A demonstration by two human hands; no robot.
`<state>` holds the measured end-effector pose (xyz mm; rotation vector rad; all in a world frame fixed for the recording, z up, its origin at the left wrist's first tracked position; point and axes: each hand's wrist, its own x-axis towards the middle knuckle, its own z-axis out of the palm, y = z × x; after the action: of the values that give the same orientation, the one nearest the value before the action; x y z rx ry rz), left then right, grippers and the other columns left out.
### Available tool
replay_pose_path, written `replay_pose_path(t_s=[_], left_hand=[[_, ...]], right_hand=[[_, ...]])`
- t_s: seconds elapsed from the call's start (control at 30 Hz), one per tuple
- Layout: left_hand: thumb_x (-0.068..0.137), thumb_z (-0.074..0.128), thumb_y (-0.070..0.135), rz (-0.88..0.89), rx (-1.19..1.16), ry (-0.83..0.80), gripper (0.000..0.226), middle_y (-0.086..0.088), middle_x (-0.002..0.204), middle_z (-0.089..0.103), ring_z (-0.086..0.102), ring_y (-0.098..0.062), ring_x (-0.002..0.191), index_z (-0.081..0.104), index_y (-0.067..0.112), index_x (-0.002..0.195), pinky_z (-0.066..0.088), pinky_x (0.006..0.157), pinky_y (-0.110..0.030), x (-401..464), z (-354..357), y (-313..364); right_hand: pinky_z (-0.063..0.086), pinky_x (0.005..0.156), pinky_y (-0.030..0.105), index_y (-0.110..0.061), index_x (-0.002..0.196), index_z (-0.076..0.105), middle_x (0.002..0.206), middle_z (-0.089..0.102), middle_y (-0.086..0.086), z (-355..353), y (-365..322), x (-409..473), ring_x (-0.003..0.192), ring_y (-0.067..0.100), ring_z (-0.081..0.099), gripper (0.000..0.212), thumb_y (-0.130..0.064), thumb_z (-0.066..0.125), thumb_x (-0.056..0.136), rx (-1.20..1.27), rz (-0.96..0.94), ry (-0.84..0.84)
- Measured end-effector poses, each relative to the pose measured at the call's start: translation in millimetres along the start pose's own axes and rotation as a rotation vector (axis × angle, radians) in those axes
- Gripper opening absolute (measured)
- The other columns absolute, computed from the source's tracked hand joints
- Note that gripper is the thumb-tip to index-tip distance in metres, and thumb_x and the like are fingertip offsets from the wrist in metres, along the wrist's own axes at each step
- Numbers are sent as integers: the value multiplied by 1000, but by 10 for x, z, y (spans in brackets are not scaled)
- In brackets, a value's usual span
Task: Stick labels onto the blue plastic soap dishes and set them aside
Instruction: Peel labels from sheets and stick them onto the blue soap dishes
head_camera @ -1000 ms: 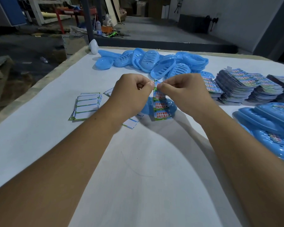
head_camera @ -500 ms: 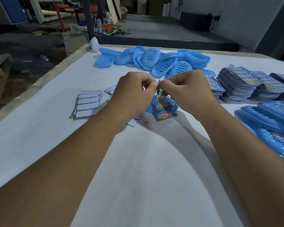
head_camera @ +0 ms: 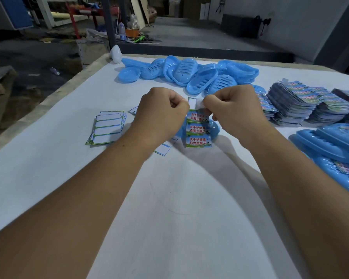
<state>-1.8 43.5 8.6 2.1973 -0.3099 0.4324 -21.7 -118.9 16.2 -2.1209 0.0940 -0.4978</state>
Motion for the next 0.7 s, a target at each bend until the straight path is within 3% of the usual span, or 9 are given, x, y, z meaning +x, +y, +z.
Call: replay_pose_path(t_s=[0.13,0.23,0.37,0.43,0.53,0.7], left_hand=[[87,61,25,-101,-19,26,24,7,59,66,53,-1,52,73,12,71,42,54,-19,24,-17,-26],[86,61,27,-157,-12,33,32,6,44,49,42,-8,45,66,6,62,39,53,-26,43,-32,-48],[82,59,28,-196,31,40,35,4,44,35,34,-15,45,53,11,52,37,52,-28,52,-85,-68],[82,58,29,-200,84,46,36,6,41,42,41,-14,45,52,12,51,35,50,-28,53,-107,-71],[86,57,32,-173,198,26,32,1,64,69,64,-18,67,70,10,66,49,57,-32,64,-142,-55],[87,52,34,-168,315,52,34,-8,74,72,69,-27,75,71,7,77,58,68,-42,101,-226,-96]], right_hand=[[39,46,24,-11,63,74,55,66,0,-19,-2,2,51,9,48,28,-27,61,81,56,84,26],[38,39,15,-16,55,70,53,66,-9,-43,-5,-4,45,2,50,31,-24,60,83,91,114,38],[37,40,12,-18,53,68,52,66,-10,-68,-12,-9,44,-1,50,32,-23,60,83,109,141,54],[36,39,11,-17,53,68,52,65,-9,-81,-13,-11,43,-1,50,31,-23,60,82,117,162,64],[35,38,11,-16,55,68,50,65,-9,-100,-24,-11,42,0,48,29,-23,61,82,131,197,80],[33,37,11,-17,55,68,50,64,-8,-99,-41,-16,42,3,47,28,-22,61,81,168,236,89]])
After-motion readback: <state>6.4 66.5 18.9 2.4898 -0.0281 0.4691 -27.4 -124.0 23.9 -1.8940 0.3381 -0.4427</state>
